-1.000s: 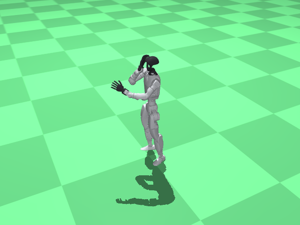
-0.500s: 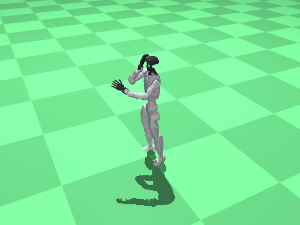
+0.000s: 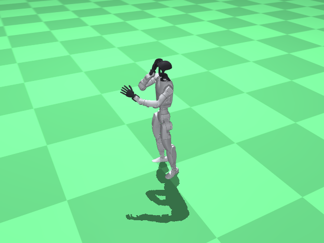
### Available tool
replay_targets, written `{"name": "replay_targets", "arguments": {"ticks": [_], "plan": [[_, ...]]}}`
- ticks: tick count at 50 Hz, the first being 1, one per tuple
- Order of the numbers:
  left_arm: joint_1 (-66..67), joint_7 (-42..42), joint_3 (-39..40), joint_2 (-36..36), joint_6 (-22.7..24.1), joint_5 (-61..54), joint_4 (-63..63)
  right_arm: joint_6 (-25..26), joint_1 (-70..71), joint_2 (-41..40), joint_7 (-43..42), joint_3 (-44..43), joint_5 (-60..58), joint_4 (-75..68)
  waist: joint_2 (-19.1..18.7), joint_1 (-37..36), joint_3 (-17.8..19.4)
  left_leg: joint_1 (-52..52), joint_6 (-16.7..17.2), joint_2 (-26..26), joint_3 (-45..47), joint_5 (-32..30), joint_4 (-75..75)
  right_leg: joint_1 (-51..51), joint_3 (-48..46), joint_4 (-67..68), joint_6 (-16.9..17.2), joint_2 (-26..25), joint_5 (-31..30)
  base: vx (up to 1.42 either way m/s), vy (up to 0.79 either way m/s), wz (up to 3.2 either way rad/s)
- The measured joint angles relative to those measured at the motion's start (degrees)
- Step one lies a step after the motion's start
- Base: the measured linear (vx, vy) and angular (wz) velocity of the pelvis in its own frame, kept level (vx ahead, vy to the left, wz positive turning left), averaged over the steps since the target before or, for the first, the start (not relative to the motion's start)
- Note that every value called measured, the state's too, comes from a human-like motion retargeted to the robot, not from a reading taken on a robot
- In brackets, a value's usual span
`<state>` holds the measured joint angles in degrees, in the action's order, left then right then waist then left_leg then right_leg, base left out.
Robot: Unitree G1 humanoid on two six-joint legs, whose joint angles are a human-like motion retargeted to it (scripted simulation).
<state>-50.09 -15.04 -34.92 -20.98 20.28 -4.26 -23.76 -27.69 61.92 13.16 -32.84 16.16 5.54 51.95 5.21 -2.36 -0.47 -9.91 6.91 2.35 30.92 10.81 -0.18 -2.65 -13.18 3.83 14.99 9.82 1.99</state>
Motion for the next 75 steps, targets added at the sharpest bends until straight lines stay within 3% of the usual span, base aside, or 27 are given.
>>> {"name": "replay_targets", "arguments": {"ticks": [4,10,12,23,27,30,35,37,42,51,55,60,63,75], "plan": [[-0.6,-1.2,-0.2,0.2,0.1,1.7,-0.2,1.9,-8.5,1.9,-1.5,1.1,-2.1,-7.3,0.2,-0.5,0.5,-0.3,0.3,0.3,0.2,0.0,0.0,-0.1,0.1,0.2,0.0,-0.3,0.0,0.0,0.0,0.0],[-0.7,-1.9,-0.3,0.8,-4.3,0.7,0.5,12.0,-19.2,3.8,9.8,11.4,16.1,-42.1,-0.5,-0.6,1.5,-1.2,0.7,0.5,0.5,0.2,0.1,-0.7,0.2,0.6,-0.4,-0.5,0.0,0.0,0.0,0.0],[-0.4,-2.3,-0.3,0.6,-4.5,1.0,0.6,12.4,-19.9,3.3,9.2,11.6,16.0,-45.5,-0.7,-0.6,1.6,-1.1,0.8,0.6,0.5,0.1,0.1,-0.7,0.3,0.5,-0.4,-0.5,-0.1,0.0,0.0,0.0],[1.0,0.2,-0.5,-0.4,-0.6,0.1,0.5,1.2,-4.0,1.0,2.7,2.5,3.5,-5.3,-0.3,0.0,0.3,0.3,0.1,0.1,-0.2,-0.3,-0.1,0.1,-0.3,0.0,0.0,-0.1,-0.2,0.0,0.0,0.0],[0.7,-0.9,-0.1,-0.2,0.8,0.8,0.7,0.9,-3.7,1.7,-2.3,0.5,-4.0,-2.4,0.0,-0.1,0.2,0.4,0.3,0.1,-0.4,-0.3,0.1,0.2,-0.5,0.1,0.0,-0.1,-0.1,0.0,0.0,0.0],[0.1,-2.4,-0.4,0.2,-0.2,0.9,1.1,4.1,-9.5,3.0,-4.9,3.1,-2.7,-12.4,-0.1,-0.4,0.7,0.0,0.4,0.1,-0.4,-0.2,0.1,-0.2,-0.5,0.3,0.0,0.1,0.0,0.0,0.0,0.0],[0.1,-1.9,-0.3,1.1,-4.8,-0.3,2.2,14.9,-14.3,3.8,5.1,10.0,10.4,-45.3,-0.7,-0.5,1.4,-0.6,0.6,0.3,-0.1,-0.1,0.2,-0.5,-0.2,0.6,-0.7,-0.2,-0.1,0.0,0.0,0.0],[0.2,-1.9,-0.4,1.1,-5.1,-0.1,2.5,15.0,-14.2,3.0,5.8,10.7,12.0,-50.3,-1.0,-0.5,1.6,-0.6,0.8,0.4,0.0,-0.1,0.1,-0.5,-0.1,0.5,-0.7,-0.3,-0.2,0.0,0.0,0.0],[1.7,-1.3,-0.4,0.8,-3.1,-0.2,3.1,7.6,-10.9,1.0,4.2,6.6,11.4,-32.8,-1.0,-0.1,1.3,0.0,0.5,0.3,-0.1,-0.3,-0.1,-0.1,-0.2,0.1,-0.4,-0.2,-0.4,0.0,0.0,0.0],[0.8,1.0,-0.8,-0.4,0.2,-0.7,1.5,-0.1,2.9,1.8,-0.3,-1.3,0.2,0.4,0.0,-0.2,0.6,0.7,0.1,-0.1,-0.7,-0.5,-0.2,0.3,-0.6,0.0,0.0,0.2,-0.2,0.0,0.0,0.0],[0.3,-0.6,-0.3,-0.3,0.5,0.3,2.0,0.7,-6.5,3.2,-2.0,-0.4,-0.1,-4.4,0.3,-0.7,1.0,0.3,0.4,0.1,-0.6,-0.4,-0.1,0.1,-0.6,0.2,0.0,0.0,0.0,0.0,0.0,0.0],[-0.1,-1.8,-0.6,0.5,-3.3,0.2,2.3,11.4,-17.8,3.2,2.8,5.9,10.2,-36.9,-0.1,-0.8,1.3,-0.4,0.5,0.4,-0.2,-0.2,0.0,-0.3,-0.3,0.5,-0.5,-0.3,0.0,0.0,0.0,0.0],[-0.4,-2.2,-0.6,0.8,-4.1,0.7,2.3,12.9,-18.5,0.6,2.2,5.7,11.5,-46.8,-0.6,-0.6,1.4,-0.5,0.6,0.5,0.0,-0.2,0.0,-0.3,-0.1,0.6,-0.5,-0.4,-0.1,0.0,0.0,0.0],[0.7,1.0,-0.2,-0.2,-0.4,-0.9,2.4,0.8,0.2,1.2,2.2,-0.3,4.2,-5.3,-0.3,0.9,0.8,0.6,0.2,-0.1,-0.3,-0.4,-0.1,0.4,-0.3,-0.1,-0.2,0.1,-0.3,0.0,0.0,0.0]]}}
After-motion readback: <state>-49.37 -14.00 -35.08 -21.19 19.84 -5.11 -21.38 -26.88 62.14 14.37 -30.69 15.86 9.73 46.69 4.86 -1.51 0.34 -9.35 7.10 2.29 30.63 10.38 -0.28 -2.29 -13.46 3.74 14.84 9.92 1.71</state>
